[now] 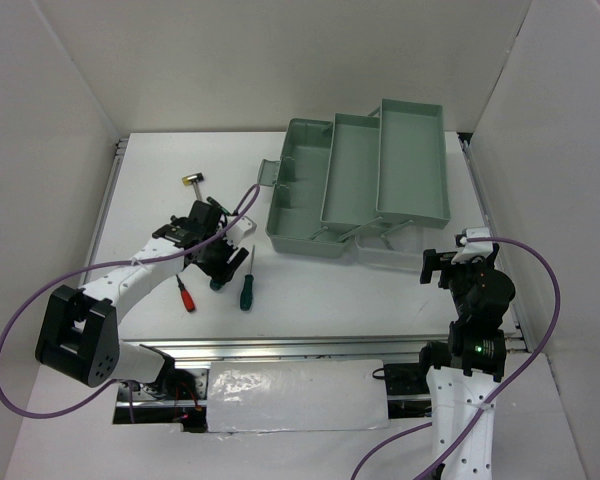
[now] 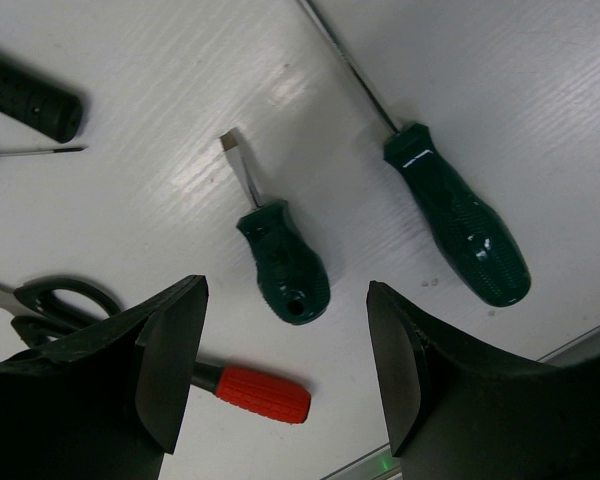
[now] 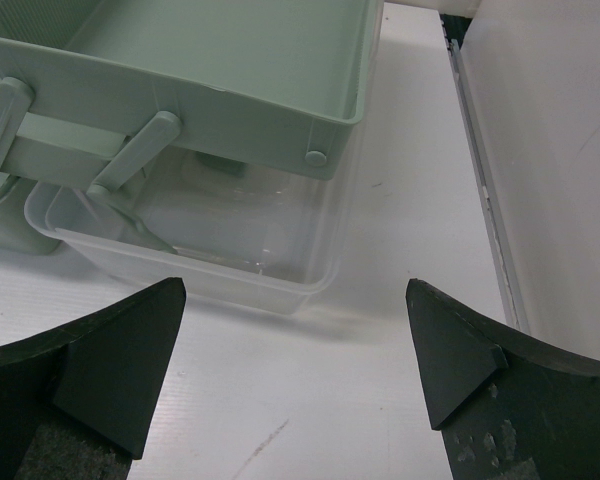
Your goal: Sort the tools into containers
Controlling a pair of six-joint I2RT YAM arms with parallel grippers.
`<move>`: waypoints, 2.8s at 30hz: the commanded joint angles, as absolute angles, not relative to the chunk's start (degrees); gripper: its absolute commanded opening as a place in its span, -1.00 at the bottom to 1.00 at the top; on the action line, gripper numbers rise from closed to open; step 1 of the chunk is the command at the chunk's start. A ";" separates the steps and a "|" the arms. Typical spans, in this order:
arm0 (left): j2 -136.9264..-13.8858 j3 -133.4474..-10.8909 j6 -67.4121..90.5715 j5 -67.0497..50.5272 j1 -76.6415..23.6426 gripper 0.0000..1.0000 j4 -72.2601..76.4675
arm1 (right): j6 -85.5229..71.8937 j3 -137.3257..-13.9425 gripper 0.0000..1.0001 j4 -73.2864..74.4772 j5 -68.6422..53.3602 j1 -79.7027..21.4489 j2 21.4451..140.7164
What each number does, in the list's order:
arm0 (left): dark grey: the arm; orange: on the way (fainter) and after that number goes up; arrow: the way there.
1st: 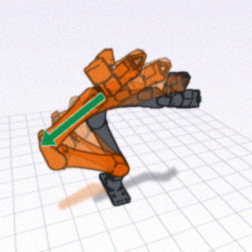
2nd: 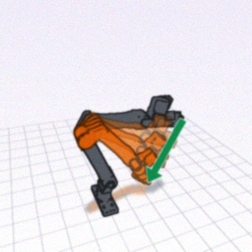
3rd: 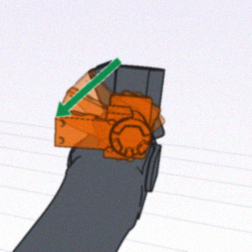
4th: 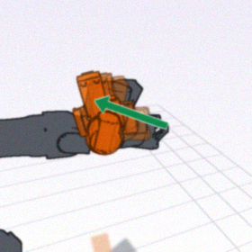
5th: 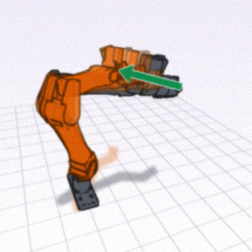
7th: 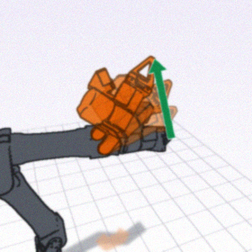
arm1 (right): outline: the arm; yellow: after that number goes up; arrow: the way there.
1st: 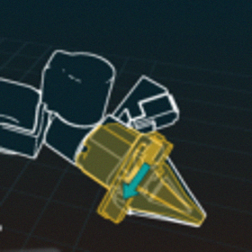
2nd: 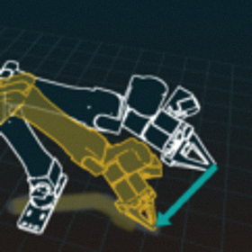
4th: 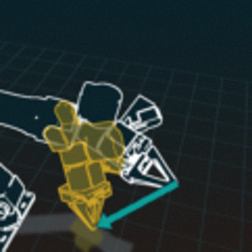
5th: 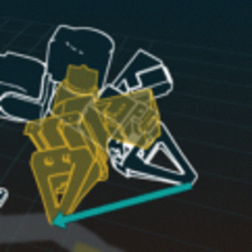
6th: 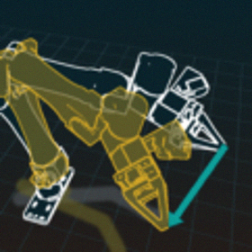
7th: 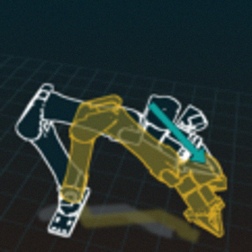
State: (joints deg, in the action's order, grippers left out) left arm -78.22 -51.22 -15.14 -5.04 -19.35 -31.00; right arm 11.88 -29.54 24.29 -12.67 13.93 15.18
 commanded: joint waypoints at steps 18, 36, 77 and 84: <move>-88.76 -53.96 -9.67 -0.35 -23.29 0.32 -31.72 | 12.31 -30.41 0.99 23.64 -12.31 14.33 16.08; -95.45 -59.49 -9.22 -5.53 -17.41 -0.55 -36.90 | 12.74 -31.64 0.99 25.13 -14.58 14.33 15.12; -107.25 -103.81 12.12 -17.50 -24.71 0.26 -31.38 | -5.89 -40.08 0.99 32.52 -7.30 14.33 19.87; -80.82 -84.69 16.25 -7.67 -22.32 0.44 -33.73 | -5.01 -41.75 0.99 33.66 -6.95 14.33 20.91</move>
State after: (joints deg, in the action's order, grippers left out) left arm -92.31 -90.35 13.80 -12.88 -22.28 -32.21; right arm -6.00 -40.40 33.47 -8.10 14.04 20.12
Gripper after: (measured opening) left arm 0.705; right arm 0.994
